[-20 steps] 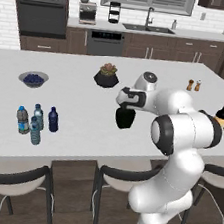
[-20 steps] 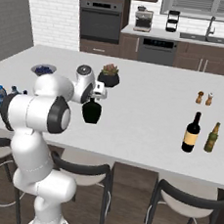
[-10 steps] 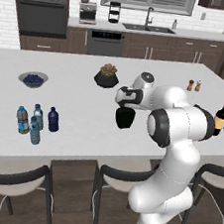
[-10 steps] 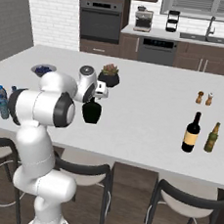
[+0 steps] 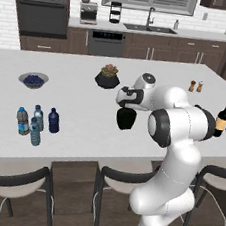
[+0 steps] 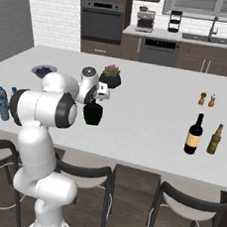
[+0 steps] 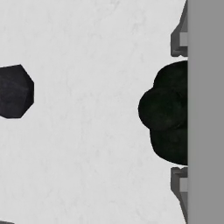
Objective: Move the plastic bottles in the middle to the plastics group, and the glass bottles in the middle to the glass group.
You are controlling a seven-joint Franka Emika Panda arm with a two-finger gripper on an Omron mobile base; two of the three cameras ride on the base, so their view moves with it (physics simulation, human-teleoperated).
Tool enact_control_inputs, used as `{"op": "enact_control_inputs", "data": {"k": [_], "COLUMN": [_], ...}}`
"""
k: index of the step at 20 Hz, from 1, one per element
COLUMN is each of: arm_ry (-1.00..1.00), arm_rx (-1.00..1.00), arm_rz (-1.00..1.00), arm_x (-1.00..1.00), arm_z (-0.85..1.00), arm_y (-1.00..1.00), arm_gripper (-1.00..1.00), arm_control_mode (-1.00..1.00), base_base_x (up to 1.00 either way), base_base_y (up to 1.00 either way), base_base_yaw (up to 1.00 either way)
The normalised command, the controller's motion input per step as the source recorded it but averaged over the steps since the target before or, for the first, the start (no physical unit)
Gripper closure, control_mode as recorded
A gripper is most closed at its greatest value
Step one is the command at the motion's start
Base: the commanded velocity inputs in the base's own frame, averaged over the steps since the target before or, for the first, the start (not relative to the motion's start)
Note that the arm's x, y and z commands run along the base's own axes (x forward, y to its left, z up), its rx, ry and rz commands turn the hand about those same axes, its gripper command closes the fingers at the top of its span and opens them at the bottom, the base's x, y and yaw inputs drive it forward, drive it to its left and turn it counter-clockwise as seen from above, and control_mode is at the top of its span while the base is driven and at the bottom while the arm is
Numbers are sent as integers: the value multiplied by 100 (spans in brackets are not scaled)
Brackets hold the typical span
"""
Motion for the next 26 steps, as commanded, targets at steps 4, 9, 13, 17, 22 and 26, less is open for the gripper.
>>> {"op": "enact_control_inputs", "data": {"k": [4, 9, 13, 17, 22, 26], "arm_ry": [-1, 0, 0, 0, 0, 0], "arm_rx": [0, 0, 0, 0, 0, 0], "arm_rz": [2, 1, 0, 0, 0, 0], "arm_x": [4, 5, 4, 12, 14, 2], "arm_z": [-8, -4, 0, 0, 0, 0], "arm_y": [0, 0, 0, 0, 0, 0], "arm_gripper": [-100, -100, -100, -100, -100, -100], "arm_control_mode": [-100, -100, -100, -100, -100, -100], "base_base_x": [0, 0, 0, 0, 0, 0], "base_base_y": [0, 0, 0, 0, 0, 0], "base_base_yaw": [0, 0, 0, 0, 0, 0]}}
